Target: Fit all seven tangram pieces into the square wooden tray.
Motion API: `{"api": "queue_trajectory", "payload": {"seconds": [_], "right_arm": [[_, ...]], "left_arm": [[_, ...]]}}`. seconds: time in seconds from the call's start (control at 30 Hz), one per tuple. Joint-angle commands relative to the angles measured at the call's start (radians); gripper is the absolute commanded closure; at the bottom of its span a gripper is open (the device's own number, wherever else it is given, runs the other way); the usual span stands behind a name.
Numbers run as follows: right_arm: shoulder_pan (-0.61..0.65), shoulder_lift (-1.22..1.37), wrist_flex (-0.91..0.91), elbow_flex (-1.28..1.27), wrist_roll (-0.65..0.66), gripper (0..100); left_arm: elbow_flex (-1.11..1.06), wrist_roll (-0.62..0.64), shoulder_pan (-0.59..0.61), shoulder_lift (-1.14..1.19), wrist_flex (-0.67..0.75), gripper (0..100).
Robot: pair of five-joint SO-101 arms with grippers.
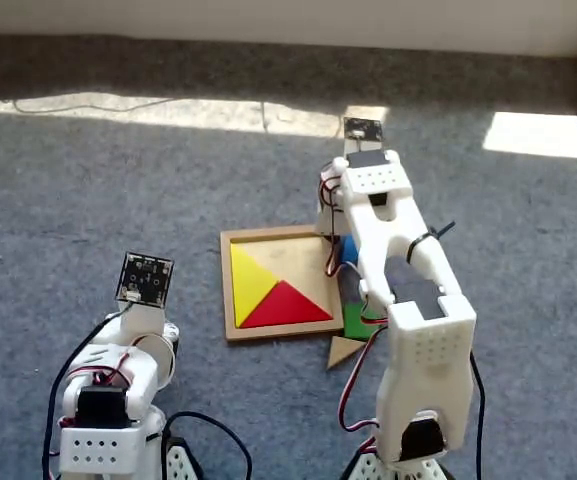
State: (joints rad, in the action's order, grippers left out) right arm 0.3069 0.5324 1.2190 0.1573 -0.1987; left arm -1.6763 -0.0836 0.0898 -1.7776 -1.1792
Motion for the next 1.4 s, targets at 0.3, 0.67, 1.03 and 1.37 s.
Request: {"api": "queue_trajectory", "payload": {"seconds": [0.3, 0.67, 1.03, 1.37], "right_arm": [[0.007, -0.008, 0.088, 0.033, 0.009, 76.3], [0.005, -0.01, 0.008, -0.077, 0.011, 78.5], [0.005, -0.016, -0.008, -0.082, 0.017, 84.1], [0.008, -0.019, -0.004, -0.077, 0.129, 98.5]], "left_arm": [[-0.021, -0.003, 0.015, -0.041, -0.005, 99], [-0.021, -0.003, 0.015, -0.041, -0.005, 99], [-0.021, -0.003, 0.015, -0.041, -0.005, 99], [-0.021, -0.003, 0.015, -0.041, -0.005, 99]]}}
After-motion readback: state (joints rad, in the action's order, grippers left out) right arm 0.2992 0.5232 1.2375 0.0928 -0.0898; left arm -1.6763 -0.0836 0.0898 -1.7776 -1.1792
